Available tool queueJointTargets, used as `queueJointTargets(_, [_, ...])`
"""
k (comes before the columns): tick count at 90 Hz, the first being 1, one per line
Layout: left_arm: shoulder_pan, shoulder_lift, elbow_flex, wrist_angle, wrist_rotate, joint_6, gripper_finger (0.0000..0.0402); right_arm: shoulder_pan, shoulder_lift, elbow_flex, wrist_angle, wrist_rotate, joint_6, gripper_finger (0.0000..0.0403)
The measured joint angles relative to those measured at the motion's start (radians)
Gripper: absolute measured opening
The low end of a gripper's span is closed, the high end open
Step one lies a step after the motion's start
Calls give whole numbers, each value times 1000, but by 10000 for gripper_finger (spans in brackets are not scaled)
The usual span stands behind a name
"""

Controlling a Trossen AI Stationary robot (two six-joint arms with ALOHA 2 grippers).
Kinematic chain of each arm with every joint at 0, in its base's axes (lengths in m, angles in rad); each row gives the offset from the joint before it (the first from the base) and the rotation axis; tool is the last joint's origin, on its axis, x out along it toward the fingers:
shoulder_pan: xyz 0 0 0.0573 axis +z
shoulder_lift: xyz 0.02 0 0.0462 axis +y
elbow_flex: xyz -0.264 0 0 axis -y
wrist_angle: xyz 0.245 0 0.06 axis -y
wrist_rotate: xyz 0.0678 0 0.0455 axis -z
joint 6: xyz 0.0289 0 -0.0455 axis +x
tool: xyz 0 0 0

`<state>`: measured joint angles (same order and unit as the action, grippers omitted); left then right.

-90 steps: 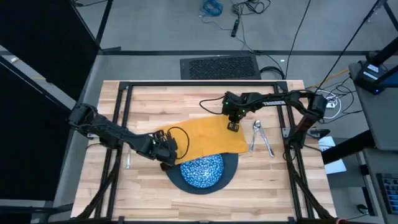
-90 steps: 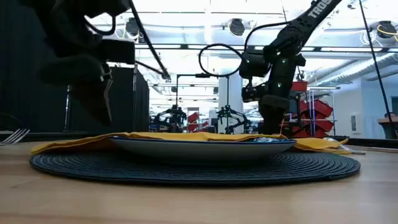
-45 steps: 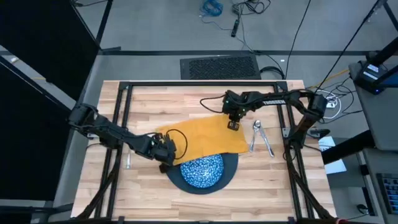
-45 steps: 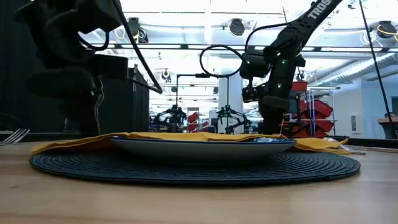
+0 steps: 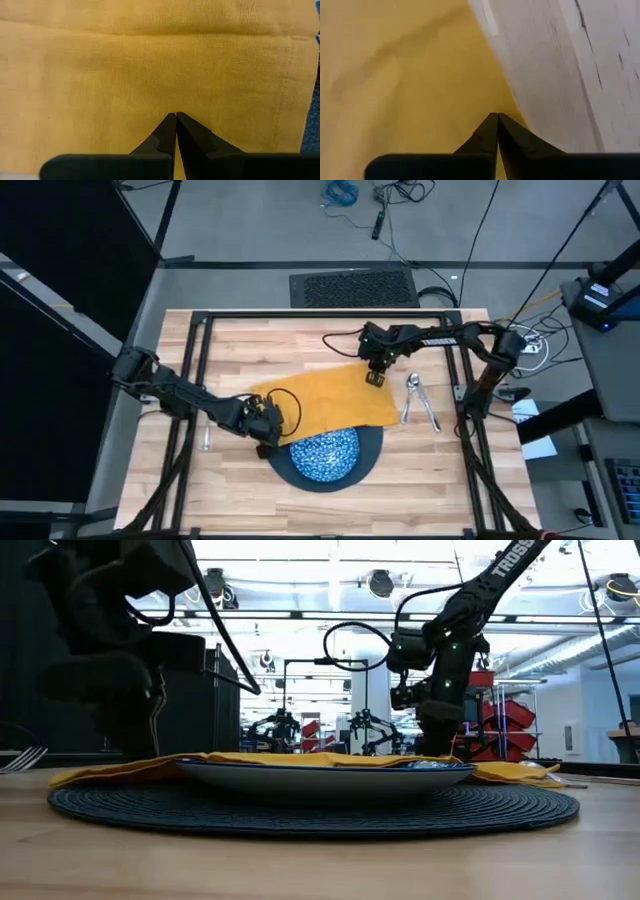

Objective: Set table place
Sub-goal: Fold the yellow table napkin

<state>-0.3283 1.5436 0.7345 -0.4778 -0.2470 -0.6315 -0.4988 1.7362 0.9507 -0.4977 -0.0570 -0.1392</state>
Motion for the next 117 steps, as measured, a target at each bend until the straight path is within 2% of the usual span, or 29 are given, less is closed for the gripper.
queueJointTargets(45, [-1,0,0,-3,0,1,0,-33,36,3,30,-2,9,0])
queueJointTargets(56, [0,0,0,-3,0,1,0,-47,36,2,24,53,24,0])
queueJointTargets(73, [-1,0,0,-4,1,1,0,-51,37,1,26,64,25,0])
queueJointTargets(81, [0,0,0,-6,1,0,0,-51,38,1,27,101,25,0])
queueJointTargets(108, [0,0,0,-6,1,1,0,-51,28,2,49,118,20,0])
queueJointTargets(117, [0,-1,0,-10,1,3,0,-45,-3,15,9,121,14,0])
